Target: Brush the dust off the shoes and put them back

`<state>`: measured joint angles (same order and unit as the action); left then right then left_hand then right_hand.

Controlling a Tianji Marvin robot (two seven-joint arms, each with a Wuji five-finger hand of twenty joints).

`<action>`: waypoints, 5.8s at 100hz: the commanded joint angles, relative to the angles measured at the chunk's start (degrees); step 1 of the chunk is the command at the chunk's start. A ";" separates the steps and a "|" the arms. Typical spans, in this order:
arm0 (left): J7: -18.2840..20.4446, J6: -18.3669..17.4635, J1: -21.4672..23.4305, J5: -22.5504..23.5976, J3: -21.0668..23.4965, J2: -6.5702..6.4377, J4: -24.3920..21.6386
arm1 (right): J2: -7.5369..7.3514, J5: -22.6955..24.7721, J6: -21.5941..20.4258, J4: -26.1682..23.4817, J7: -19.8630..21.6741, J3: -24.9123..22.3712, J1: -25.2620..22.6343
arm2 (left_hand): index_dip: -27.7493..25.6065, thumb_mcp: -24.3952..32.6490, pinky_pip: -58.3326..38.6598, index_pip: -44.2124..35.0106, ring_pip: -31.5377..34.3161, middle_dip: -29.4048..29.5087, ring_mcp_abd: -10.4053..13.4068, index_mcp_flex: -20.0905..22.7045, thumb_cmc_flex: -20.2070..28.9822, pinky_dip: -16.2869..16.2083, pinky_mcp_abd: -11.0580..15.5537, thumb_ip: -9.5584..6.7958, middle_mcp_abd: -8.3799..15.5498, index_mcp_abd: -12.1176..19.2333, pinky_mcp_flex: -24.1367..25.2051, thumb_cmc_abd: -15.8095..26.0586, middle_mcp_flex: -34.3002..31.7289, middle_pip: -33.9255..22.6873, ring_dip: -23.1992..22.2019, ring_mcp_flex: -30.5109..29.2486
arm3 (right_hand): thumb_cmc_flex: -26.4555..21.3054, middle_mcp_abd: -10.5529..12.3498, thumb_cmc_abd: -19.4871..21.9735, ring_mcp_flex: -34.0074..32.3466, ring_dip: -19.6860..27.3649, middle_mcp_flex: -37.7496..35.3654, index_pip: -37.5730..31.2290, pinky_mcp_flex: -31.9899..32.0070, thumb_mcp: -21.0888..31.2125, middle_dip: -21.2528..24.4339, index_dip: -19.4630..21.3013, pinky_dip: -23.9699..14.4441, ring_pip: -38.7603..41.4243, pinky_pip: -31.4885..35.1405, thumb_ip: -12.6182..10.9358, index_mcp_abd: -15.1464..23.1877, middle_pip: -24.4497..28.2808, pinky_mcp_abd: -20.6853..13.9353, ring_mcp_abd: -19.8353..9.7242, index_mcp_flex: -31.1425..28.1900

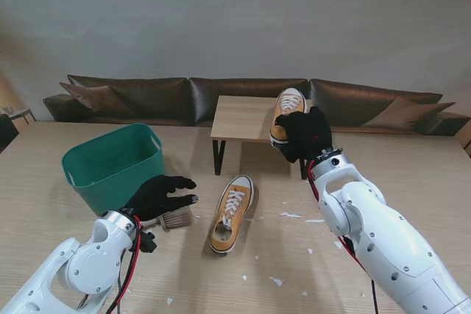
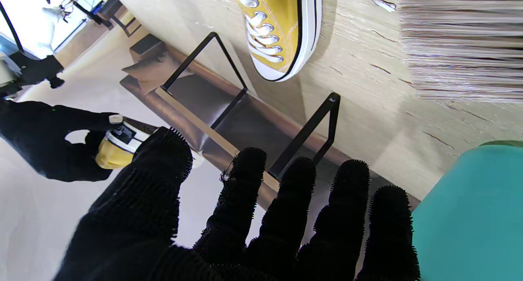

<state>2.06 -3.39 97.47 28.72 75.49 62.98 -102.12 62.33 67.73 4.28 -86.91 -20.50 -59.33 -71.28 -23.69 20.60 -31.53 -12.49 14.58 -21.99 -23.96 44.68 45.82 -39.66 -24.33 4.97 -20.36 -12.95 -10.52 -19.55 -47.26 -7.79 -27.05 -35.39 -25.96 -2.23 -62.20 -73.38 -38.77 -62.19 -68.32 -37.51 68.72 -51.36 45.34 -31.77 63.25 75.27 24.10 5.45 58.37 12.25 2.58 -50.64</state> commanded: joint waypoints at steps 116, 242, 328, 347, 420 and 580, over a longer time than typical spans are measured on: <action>0.66 1.26 0.80 -0.17 0.56 0.30 -0.59 | 1.01 -6.99 -19.99 -16.46 -9.42 -10.61 -32.17 | -0.34 -1.26 6.34 0.00 -0.34 0.04 -1.36 1.25 1.83 -2.65 -1.79 -2.10 -0.55 -0.50 -1.30 2.67 1.51 0.63 -0.49 2.46 | -9.30 6.62 4.14 -1.92 -1.38 -1.12 -17.14 -5.51 5.45 -1.56 5.99 -0.63 2.02 1.73 -4.25 -3.73 0.81 -0.05 0.28 -6.39; 2.50 3.11 -0.12 -1.21 -0.12 0.08 0.11 | 1.02 -11.87 -13.54 5.55 -6.25 3.91 -17.47 | -0.30 -1.46 13.13 0.15 -0.42 0.05 -1.58 1.09 1.97 -7.87 -1.98 -2.12 -0.65 -0.90 -3.35 3.06 1.56 0.63 -0.57 2.65 | -6.73 6.41 1.87 -1.98 -1.75 -3.43 -14.65 -6.60 6.44 0.01 6.45 -0.80 3.90 2.54 -3.21 -2.04 -0.06 1.06 -0.38 -8.79; 3.66 3.38 0.25 -1.51 0.33 -0.13 -0.12 | 0.05 -10.22 -19.81 4.13 -4.73 0.52 -19.87 | -0.34 -1.88 13.55 0.03 -0.56 0.06 -1.59 1.43 2.23 -8.55 -1.94 -2.17 -0.78 -1.00 -3.24 3.32 1.55 0.62 -0.59 2.81 | 9.16 2.35 2.79 6.91 1.45 10.82 24.65 1.92 4.26 11.69 -11.92 -1.98 -10.32 -1.60 -11.74 3.85 -9.70 2.14 0.36 5.11; 3.79 3.15 0.28 -1.56 0.40 -0.16 -0.05 | 0.56 -14.10 -21.39 -0.64 -0.27 -3.22 -21.88 | -0.33 -1.94 13.58 0.05 -0.58 0.06 -1.68 1.40 2.28 -8.62 -1.86 -2.18 -0.80 -1.02 -3.23 3.33 1.56 0.63 -0.59 2.80 | 12.23 1.49 10.88 11.11 2.56 13.84 27.35 4.30 0.09 13.23 -13.65 -2.52 -14.61 -3.20 -12.87 3.78 -12.15 2.82 2.21 6.85; 3.65 3.20 0.26 -1.36 -0.33 -0.17 0.22 | 2.85 -34.89 -13.38 -9.91 9.84 -11.14 -25.94 | -0.12 -2.11 13.86 0.45 -1.01 0.12 -1.37 0.56 2.28 -8.68 -1.50 -2.18 -0.72 -0.70 -2.82 3.22 1.93 0.76 -0.44 3.56 | 10.59 -2.24 25.98 25.94 13.80 22.23 35.29 16.86 -10.39 25.38 -16.70 -1.01 -40.41 -19.03 -16.85 2.20 -25.74 6.81 8.13 12.46; 15.56 16.00 -7.49 33.96 -5.68 -4.17 10.37 | 3.55 -41.45 -14.51 -6.15 10.62 -10.41 -23.92 | 2.73 11.29 -45.52 3.52 30.87 -14.93 4.33 -8.66 -8.48 -11.71 7.57 -0.01 1.46 3.49 -4.23 -7.91 8.44 -3.29 -20.59 1.63 | 11.43 -2.90 29.07 23.27 12.64 21.07 35.34 16.15 -10.83 25.57 -17.45 -1.84 -38.35 -18.56 -17.24 0.10 -25.29 7.12 8.21 13.36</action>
<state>16.16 12.35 90.28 62.81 70.04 58.75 -92.24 65.62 26.39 -9.98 -92.91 -10.74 -69.90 -94.82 -21.39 30.52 -76.39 -9.62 46.10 -37.47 -20.26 37.36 39.77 -51.96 -17.92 4.99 -18.81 -9.35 -16.20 -25.05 -40.43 -11.19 -48.10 -34.44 -14.99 -4.52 -33.94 -49.12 -25.43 -40.15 -33.24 -36.32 58.06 -26.78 28.76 -33.10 24.15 57.17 8.75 5.42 33.10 18.00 10.76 -37.65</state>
